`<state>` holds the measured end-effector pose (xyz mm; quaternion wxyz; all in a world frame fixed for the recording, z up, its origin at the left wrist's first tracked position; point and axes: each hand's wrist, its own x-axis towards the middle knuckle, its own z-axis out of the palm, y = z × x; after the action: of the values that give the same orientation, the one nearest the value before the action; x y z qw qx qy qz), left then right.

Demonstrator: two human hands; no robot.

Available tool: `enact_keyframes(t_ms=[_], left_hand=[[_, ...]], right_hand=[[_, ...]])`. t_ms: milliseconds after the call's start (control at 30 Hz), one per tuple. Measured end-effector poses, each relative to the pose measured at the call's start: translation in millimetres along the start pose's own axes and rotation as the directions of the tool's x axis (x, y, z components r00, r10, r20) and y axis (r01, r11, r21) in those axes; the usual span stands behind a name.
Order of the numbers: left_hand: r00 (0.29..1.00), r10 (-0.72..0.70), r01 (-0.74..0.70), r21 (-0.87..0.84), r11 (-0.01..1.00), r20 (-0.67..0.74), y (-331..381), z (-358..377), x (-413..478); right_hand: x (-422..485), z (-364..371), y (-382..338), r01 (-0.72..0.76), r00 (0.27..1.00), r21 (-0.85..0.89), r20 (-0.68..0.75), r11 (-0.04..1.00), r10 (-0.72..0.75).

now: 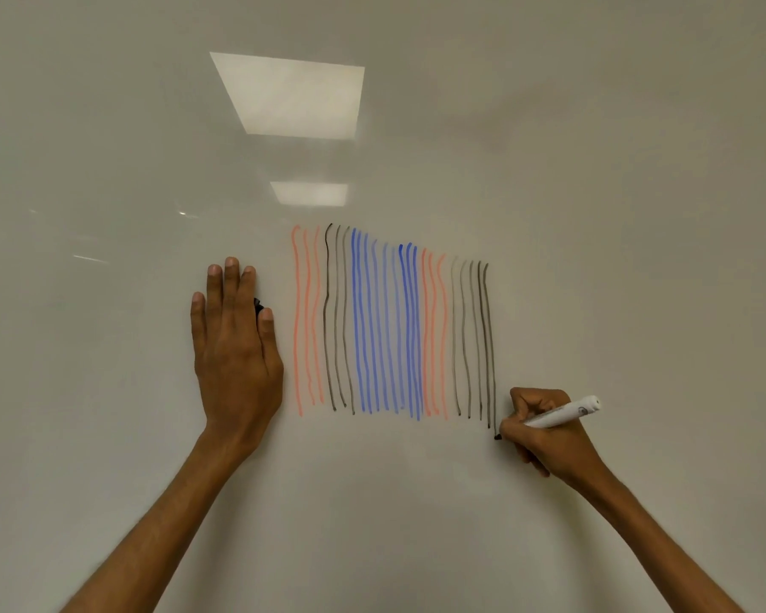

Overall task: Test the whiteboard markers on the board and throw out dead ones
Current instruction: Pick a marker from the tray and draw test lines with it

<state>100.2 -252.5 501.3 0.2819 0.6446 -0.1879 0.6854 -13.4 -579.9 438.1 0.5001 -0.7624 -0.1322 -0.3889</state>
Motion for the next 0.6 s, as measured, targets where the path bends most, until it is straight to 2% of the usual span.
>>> enact_keyframes(t_ms=[133,233,367,467,600], left_hand=[[1.0,-0.004,0.004,-0.005,1.0,0.001,1,-1,0],[1.0,-0.005,0.006,-0.006,1.0,0.004,1,-2,1],[1.0,-0.007,0.007,-0.006,1.0,0.008,2,-2,1],[1.0,-0.012,0.012,-0.012,1.0,0.007,2,-2,1],[1.0,-0.012,0.012,-0.01,1.0,0.005,3,-2,0]], right_hand=[[-2,-2,0,-0.036,0.999,0.002,0.025,0.999,0.036],[2,-5,-9,-0.037,0.999,0.182,0.0,0.983,0.037],[23,-14,-25,0.054,0.988,0.374,-0.157,0.926,0.006],[50,-16,-46,0.12,0.967,0.438,-0.255,0.891,-0.005],[81,-17,-82,0.19,0.952,0.495,-0.306,0.848,-0.035]])
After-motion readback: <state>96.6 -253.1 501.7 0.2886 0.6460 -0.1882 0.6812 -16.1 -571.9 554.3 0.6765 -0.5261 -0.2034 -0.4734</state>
